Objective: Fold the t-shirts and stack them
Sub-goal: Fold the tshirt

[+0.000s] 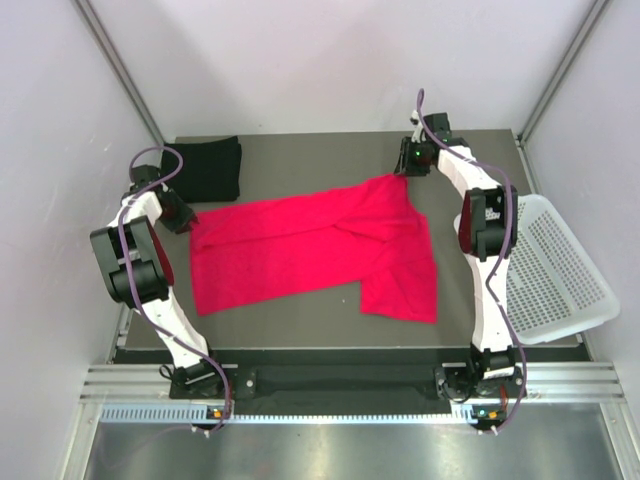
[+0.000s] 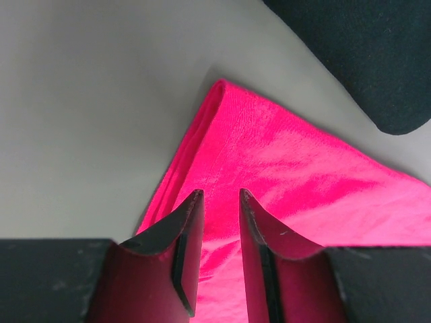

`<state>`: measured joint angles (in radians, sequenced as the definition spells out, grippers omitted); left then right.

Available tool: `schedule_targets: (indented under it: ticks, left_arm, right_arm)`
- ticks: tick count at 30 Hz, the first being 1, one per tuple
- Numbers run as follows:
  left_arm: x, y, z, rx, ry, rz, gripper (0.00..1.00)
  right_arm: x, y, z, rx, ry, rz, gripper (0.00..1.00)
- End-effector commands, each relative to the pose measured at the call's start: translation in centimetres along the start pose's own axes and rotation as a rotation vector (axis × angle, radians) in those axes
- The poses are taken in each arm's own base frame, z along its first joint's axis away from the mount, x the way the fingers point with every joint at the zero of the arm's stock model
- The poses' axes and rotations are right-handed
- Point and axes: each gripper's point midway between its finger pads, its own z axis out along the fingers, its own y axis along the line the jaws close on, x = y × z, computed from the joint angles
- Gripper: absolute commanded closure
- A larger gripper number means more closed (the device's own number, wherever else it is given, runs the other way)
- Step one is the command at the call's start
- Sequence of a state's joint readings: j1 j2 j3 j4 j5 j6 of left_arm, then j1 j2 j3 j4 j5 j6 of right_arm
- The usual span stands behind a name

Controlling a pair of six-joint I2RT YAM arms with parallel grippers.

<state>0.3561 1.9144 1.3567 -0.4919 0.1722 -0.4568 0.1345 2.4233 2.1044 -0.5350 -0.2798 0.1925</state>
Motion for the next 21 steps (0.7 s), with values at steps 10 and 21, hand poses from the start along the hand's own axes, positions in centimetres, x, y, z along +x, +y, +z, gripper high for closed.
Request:
schedule_targets:
  ticks: [10,21]
  left_arm:
    - [-0.8,-0.3,-0.7,0.019,-0.038,-0.007,0.73]
    - [-2.2,0.3,-0.1,-0.032,-0.066,-0.003,0.74]
  right_arm:
    - [-2.3,-0.7,-2.4,0.038,-0.069,-0.019,0.65]
    - [-1.5,-0.2,-3.0,0.016,-0.056,-0.014,0.68]
